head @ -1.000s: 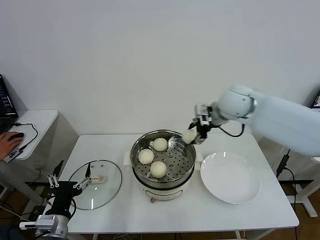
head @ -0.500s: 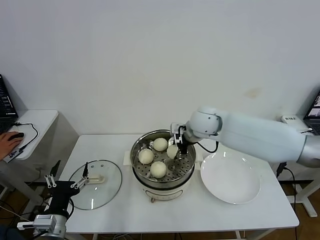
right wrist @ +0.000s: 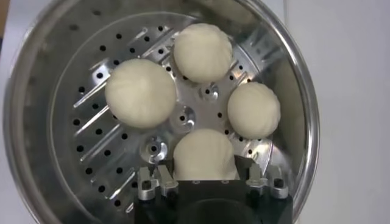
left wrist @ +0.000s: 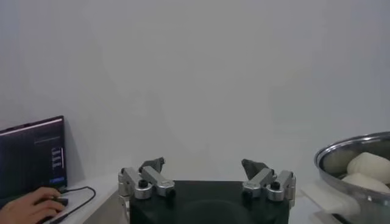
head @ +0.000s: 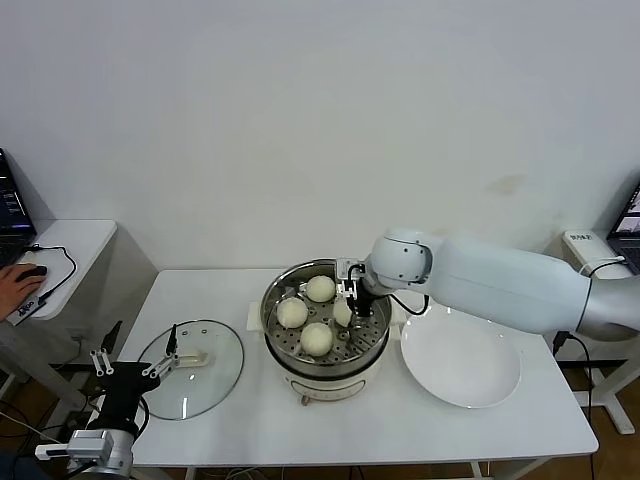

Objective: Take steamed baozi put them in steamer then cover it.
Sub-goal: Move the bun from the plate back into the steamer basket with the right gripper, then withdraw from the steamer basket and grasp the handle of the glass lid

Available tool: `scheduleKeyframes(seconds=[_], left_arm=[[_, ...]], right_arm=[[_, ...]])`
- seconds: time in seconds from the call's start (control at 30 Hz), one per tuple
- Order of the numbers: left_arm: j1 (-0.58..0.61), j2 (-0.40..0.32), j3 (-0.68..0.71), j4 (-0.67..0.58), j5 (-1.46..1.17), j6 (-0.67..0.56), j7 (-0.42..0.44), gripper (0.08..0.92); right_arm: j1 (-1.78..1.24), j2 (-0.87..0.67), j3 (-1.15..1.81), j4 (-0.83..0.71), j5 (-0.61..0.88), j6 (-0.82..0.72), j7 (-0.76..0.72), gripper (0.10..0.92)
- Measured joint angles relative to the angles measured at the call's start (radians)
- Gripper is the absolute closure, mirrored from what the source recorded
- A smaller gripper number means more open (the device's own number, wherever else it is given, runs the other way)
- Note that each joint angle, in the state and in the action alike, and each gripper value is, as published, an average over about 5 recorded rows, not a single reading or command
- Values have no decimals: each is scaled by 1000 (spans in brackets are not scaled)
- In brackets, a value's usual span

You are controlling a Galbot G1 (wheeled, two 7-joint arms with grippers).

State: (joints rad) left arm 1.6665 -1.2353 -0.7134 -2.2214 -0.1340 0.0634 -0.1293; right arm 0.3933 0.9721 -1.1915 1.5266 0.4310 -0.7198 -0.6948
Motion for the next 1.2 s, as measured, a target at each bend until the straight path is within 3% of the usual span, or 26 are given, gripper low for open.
scheduleKeyframes(seconds=[0.1,0.37,0.6,0.9,1.2], left_arm=[[0,0,1,0,0,0,0,177],[-5,0,6,2,-4,-2,0,177],[-14,-4,13,15,-2,-14,-3,177],[-24,-15,17,43,26,-41,-7,177],[-31,-25,32,98,115,-65,-32,177]], right_arm=[[8,-10,8,10,1,-1,-6,214],[17,-81,71,74,33,0,18,203],[-71,-223,172,201,96,64,206,203],[-513,-346,571,326,68,306,494,203],[-1104,-167,1160,359,-56,635,581,203]])
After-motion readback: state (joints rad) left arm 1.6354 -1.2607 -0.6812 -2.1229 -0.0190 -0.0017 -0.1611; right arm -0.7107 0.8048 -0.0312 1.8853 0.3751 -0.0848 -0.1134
